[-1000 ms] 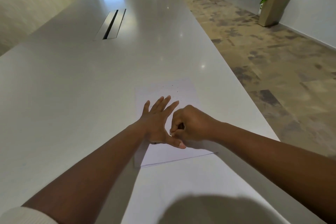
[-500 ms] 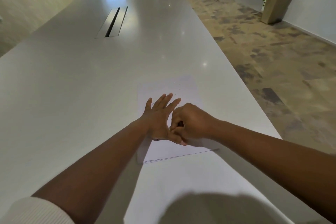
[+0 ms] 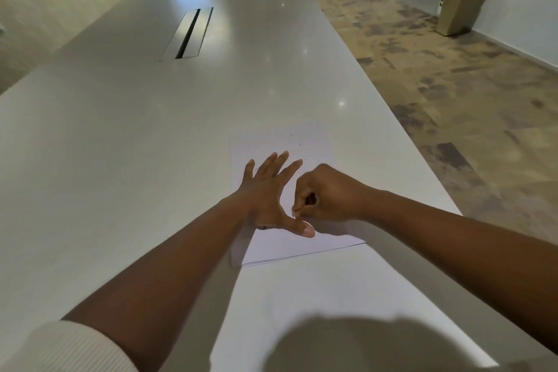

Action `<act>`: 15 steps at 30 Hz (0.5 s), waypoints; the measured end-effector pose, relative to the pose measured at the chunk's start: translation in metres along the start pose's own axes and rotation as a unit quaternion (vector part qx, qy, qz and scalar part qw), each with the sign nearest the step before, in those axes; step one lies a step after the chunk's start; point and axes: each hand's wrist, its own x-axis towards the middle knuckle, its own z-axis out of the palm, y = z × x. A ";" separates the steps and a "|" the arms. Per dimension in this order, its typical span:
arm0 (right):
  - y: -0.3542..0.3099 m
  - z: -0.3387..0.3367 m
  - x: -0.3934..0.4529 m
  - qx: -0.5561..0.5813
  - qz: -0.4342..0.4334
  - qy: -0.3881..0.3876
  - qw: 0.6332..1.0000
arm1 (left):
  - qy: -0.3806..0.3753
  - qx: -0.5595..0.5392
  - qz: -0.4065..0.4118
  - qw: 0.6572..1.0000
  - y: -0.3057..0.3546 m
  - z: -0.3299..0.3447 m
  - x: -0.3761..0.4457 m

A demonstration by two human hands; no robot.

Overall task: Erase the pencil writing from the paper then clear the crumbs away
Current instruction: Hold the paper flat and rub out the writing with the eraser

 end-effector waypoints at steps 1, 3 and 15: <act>0.000 0.001 -0.002 0.000 0.002 -0.007 1.000 | 0.001 0.003 0.001 1.000 0.000 0.000 0.000; 0.002 0.000 0.000 -0.006 0.002 0.008 1.000 | -0.005 0.006 0.001 1.000 0.000 -0.001 -0.001; 0.009 -0.008 0.004 -0.024 0.002 0.026 0.999 | -0.006 0.005 -0.004 1.000 0.000 0.000 -0.001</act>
